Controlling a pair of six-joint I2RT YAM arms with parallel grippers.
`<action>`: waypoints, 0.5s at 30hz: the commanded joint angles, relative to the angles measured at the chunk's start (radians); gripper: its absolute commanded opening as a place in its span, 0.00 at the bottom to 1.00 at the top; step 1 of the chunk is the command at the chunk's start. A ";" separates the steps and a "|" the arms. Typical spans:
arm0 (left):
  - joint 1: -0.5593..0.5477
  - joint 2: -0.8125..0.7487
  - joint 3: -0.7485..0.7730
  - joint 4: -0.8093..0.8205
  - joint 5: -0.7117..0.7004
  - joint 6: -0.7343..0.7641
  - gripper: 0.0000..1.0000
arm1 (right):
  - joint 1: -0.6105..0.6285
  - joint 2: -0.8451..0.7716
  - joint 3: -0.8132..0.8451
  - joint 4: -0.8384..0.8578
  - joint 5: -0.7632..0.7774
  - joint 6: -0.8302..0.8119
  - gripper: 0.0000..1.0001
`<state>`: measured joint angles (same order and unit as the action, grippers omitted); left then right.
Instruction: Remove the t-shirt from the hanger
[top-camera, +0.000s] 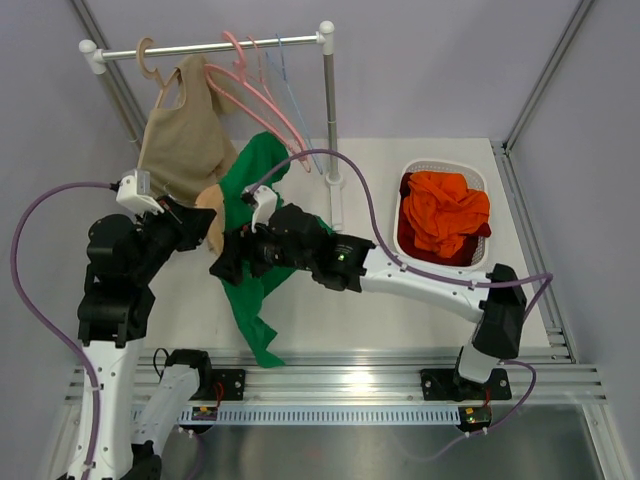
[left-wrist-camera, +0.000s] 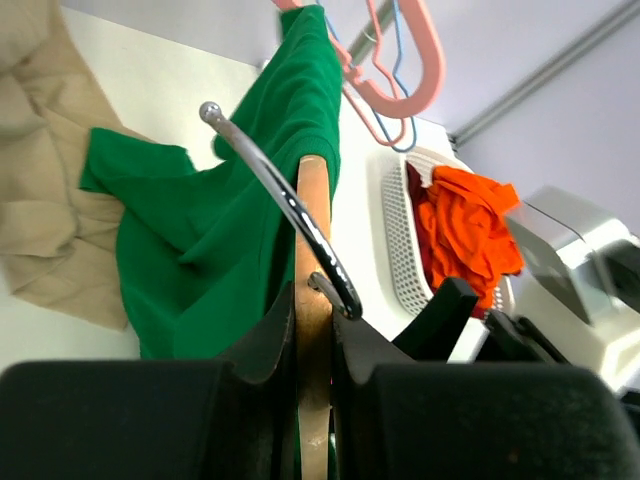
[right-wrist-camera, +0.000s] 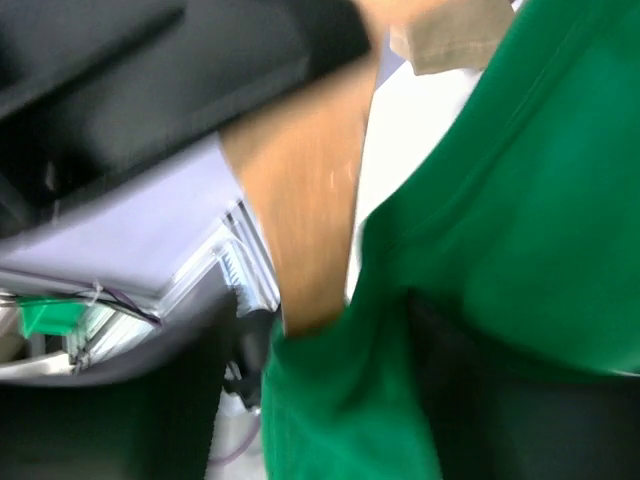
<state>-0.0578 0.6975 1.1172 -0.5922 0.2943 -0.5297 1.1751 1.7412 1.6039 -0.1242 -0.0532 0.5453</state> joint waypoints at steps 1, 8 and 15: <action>0.003 -0.013 0.058 0.049 -0.064 0.031 0.00 | 0.021 -0.164 -0.080 0.041 0.009 -0.051 0.88; 0.003 0.017 0.157 0.048 -0.047 -0.021 0.00 | 0.024 -0.345 -0.298 0.046 0.016 -0.081 0.99; 0.003 0.013 0.230 0.051 -0.099 -0.042 0.00 | 0.176 -0.349 -0.435 0.112 0.026 -0.076 0.99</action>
<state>-0.0570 0.7208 1.2755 -0.6209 0.2302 -0.5415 1.2907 1.3655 1.1992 -0.0601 -0.0425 0.4881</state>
